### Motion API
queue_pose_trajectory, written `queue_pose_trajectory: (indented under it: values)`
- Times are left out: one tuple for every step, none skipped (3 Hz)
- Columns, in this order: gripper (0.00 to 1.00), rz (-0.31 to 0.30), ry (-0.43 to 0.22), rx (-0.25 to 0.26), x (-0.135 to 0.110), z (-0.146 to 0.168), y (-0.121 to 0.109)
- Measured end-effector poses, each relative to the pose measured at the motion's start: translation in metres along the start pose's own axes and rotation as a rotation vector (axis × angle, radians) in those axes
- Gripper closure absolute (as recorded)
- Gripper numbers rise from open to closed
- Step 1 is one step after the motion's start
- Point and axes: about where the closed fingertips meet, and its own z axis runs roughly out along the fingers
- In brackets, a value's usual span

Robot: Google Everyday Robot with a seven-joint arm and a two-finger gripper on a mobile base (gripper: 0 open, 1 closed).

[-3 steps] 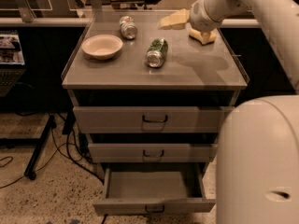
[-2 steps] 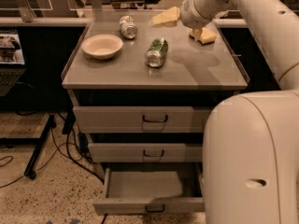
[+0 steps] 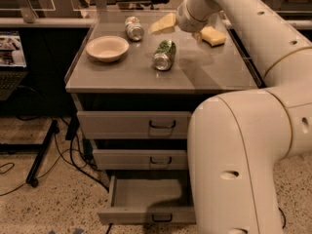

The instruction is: Place green can into bottom drawer

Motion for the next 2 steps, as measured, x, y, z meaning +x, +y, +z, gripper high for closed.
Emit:
queue_pose_trajectory:
  values:
    - [0.0, 0.024, 0.026, 0.016, 0.009, 0.011, -0.008]
    - [0.0, 0.044, 0.038, 0.016, 0.019, 0.013, -0.015]
